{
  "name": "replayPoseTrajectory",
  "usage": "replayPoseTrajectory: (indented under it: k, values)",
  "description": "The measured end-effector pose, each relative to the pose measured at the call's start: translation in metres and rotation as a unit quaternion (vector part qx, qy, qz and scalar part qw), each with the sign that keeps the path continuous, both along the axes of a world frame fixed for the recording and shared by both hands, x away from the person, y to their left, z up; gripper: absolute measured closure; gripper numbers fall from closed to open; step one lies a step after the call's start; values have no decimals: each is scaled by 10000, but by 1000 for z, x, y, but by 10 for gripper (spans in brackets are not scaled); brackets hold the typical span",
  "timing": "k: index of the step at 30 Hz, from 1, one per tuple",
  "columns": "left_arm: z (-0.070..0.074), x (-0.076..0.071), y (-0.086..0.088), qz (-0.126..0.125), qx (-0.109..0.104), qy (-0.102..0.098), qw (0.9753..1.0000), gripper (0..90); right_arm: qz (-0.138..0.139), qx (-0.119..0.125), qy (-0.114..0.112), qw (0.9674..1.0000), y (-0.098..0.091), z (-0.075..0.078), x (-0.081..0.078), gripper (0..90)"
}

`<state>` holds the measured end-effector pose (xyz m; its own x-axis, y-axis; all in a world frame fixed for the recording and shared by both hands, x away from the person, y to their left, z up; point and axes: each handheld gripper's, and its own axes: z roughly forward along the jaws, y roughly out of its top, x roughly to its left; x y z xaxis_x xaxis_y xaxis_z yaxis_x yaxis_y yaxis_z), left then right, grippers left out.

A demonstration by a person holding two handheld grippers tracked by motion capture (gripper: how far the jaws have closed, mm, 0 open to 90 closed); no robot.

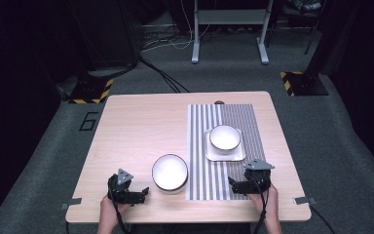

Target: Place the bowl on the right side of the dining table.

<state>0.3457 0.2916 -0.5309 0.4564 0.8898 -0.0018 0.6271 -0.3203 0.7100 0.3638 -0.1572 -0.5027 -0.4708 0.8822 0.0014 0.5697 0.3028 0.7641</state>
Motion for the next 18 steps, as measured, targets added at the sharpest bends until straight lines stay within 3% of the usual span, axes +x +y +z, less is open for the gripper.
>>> replayPoseTrajectory:
  k: [18]
  values:
    - [0, 0, 0, -2, 0, 0, 10000, 4, -190, -49, 254, 9995, -10, -23, -8, 0]
